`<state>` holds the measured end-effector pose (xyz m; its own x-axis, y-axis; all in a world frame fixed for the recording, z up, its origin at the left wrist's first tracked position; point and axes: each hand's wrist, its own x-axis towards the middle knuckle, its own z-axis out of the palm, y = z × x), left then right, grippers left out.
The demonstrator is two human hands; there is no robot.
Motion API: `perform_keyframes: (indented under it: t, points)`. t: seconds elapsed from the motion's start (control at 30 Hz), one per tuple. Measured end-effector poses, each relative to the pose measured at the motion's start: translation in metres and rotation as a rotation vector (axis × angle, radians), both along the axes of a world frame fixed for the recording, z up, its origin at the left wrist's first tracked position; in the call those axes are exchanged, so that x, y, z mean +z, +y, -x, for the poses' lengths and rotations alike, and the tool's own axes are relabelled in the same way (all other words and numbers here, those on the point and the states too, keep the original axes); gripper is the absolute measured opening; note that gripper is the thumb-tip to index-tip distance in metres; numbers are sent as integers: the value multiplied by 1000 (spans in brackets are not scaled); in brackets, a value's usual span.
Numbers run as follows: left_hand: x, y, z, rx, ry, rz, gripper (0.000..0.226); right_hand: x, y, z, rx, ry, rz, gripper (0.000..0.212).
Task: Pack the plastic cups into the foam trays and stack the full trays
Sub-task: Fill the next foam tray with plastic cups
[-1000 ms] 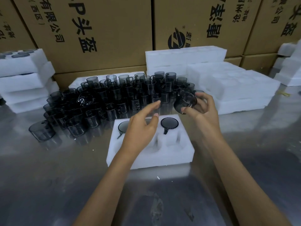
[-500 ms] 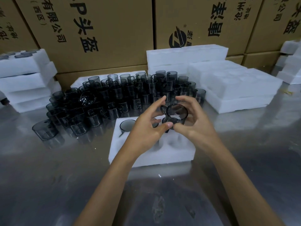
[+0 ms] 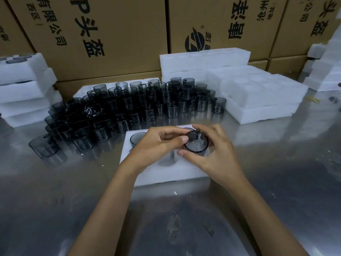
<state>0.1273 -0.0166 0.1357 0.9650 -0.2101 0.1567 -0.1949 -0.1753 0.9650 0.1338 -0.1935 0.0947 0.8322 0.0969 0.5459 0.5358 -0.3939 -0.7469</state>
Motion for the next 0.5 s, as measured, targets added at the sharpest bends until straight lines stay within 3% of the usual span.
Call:
perform_keyframes:
  t: [0.07, 0.27, 0.4, 0.5]
  points:
    - [-1, 1, 0, 9, -5, -11, 20, 0, 0, 2, 4, 14, 10, 65]
    - [0, -3, 0, 33, -10, -131, 14, 6, -8, -2, 42, 159, -236, 16]
    - [-1, -5, 0, 50, -30, -168, 13, 1, -10, -7, -17, 258, -236, 30]
    - [-3, -2, -1, 69, -71, -215, 15, 2, -21, -10, 105, 535, -354, 50]
